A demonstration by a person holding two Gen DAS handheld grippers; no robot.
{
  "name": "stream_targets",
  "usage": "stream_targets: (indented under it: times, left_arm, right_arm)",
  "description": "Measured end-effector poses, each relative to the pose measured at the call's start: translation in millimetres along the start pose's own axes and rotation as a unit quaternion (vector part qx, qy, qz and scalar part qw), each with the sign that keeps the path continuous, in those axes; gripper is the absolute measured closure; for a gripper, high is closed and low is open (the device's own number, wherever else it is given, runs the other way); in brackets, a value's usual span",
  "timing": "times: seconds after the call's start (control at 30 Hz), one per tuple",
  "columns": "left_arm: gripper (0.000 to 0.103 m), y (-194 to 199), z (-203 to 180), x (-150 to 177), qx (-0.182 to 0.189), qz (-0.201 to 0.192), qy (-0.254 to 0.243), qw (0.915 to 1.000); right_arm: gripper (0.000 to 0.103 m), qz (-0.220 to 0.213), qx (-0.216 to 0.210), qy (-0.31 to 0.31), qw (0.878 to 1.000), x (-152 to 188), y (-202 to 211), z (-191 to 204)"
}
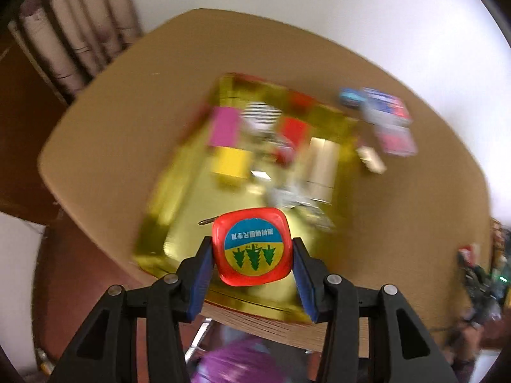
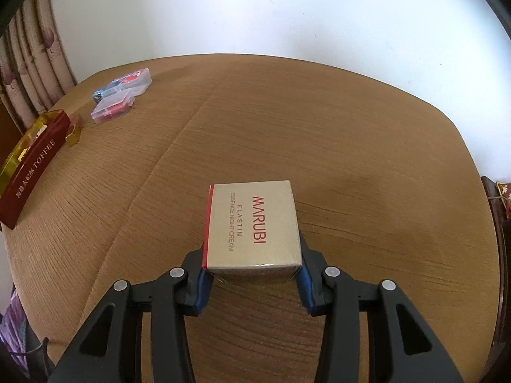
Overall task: Organize rigid objects
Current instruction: 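Carry the tape measure into the tin and open the left tool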
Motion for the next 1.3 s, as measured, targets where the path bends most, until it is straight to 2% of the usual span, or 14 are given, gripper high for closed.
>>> stream_targets:
  times: [0.13,0.43,0.67,0.83,0.93,1.07,1.17,1.3]
  left_arm:
    - [0.055,-21.3,31.0,-5.8,-0.017,0.006,0.005,0.9998]
    - [0.055,-57.8,48.3,-20.2,-0.034,0.001,0.0,0.9994]
    - [0.054,-50.1,39.5,-25.2,-0.079,-0.057,-0.048,0.9941]
    - [0.054,-29.8,48.6,-5.7,-0.061,-0.096,-0.026,0.9932]
    - [0.054,-12.5,59.9,19.3,-0.037,-0.123,-0.01,0.9916]
    - [0.052,10.6,70.7,53.1,-0.064,-0.158,-0.01,0.9853]
    - [0.045,23.0,70.4,73.3,-0.082,-0.192,-0.024,0.9778]
    - [0.043,29.7,69.8,88.5,-0.1,-0.222,-0.036,0.9692]
  right_arm:
    - [0.063,0.009,0.006,0.0,1.0,3.8,3.2,1.8]
    - [0.063,0.018,0.015,-0.01,1.0,9.0,11.2,1.1]
    - [0.063,0.015,0.011,-0.013,1.0,10.2,20.2,7.8]
    - [0.063,0.004,-0.015,-0.017,1.0,7.5,35.0,24.1]
    - [0.063,-0.009,-0.045,-0.008,0.999,-1.3,51.4,48.7]
    - [0.063,-0.025,-0.094,0.019,0.995,-20.3,75.0,99.9]
    - [0.063,-0.031,-0.139,0.044,0.989,-37.3,91.0,147.8]
    - [0.063,-0.02,-0.213,0.091,0.973,-61.7,100.0,237.4]
Point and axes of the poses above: each gripper's, at about its wrist camera, not at the fingertips, and y roughly against the way its jaws point, z to its left, x to its underside, the point moved 9 cm from there along -y, roughly the way its jaws point, and after that the axes turned 13 degrees about z, right-handed, at the moved point
